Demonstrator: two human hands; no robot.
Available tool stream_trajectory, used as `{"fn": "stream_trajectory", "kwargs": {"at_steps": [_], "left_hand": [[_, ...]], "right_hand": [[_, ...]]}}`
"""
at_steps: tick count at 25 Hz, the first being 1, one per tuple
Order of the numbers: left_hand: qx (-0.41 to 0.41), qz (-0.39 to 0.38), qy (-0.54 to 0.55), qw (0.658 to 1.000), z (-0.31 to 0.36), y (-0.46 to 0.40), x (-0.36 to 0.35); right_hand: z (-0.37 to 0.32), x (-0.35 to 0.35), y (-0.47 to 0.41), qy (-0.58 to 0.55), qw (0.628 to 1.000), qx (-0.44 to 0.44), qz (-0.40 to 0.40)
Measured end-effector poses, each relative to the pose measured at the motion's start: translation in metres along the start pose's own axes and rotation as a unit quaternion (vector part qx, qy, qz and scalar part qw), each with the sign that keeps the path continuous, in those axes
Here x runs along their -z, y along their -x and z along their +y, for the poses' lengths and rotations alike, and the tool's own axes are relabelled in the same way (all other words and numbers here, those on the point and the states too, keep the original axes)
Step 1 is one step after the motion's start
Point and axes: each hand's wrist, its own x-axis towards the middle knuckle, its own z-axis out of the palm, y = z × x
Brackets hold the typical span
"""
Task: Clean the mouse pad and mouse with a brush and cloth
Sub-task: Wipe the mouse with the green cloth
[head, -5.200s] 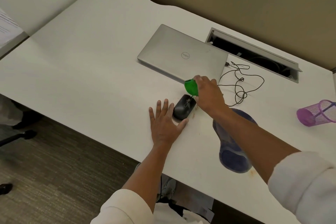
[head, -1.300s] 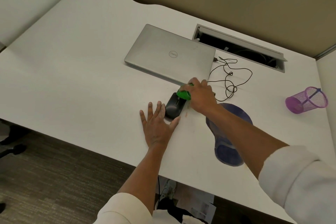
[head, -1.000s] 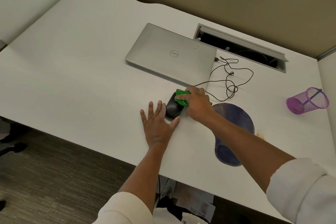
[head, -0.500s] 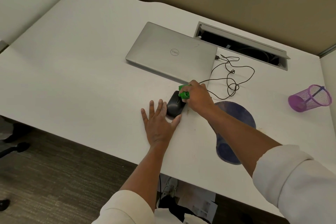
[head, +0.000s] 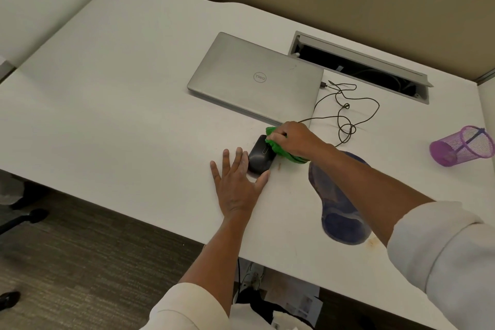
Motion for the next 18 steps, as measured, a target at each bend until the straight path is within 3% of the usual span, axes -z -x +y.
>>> {"fn": "stream_trajectory", "kwargs": {"at_steps": [18], "left_hand": [[0.001, 0.009, -0.001, 1.000, 0.000, 0.000, -0.003]], "right_hand": [[-0.001, -0.016, -0.011, 0.038, 0.996, 0.011, 0.075]]}}
